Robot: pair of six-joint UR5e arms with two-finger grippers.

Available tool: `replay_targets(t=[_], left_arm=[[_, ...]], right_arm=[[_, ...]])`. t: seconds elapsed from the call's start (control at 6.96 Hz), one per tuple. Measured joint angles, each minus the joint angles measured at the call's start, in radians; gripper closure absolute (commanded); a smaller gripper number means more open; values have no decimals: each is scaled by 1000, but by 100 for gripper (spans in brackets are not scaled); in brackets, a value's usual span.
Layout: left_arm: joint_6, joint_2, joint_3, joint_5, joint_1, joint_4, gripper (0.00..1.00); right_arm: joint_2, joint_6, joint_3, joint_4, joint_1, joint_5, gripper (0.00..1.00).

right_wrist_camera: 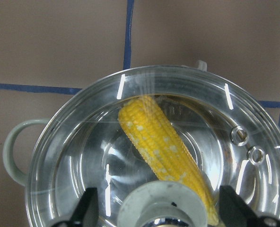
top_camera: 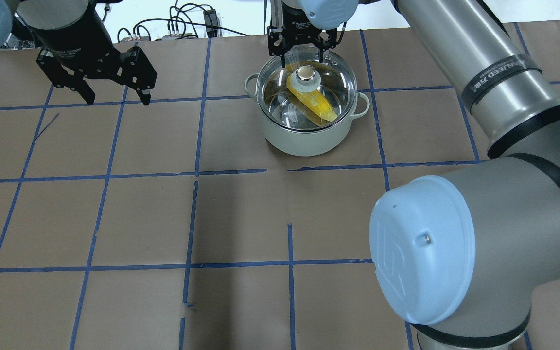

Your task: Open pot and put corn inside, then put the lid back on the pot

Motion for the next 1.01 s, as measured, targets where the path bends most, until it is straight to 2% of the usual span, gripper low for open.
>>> replay_targets(t=[0.57,1.01], left_arm=[[0,4,0,1,0,-1,0],[0,4,0,0,1,-1,0]], right_arm=[[34,-1,-62,-6,10,3,9],[47,16,-74,-3,30,0,10]])
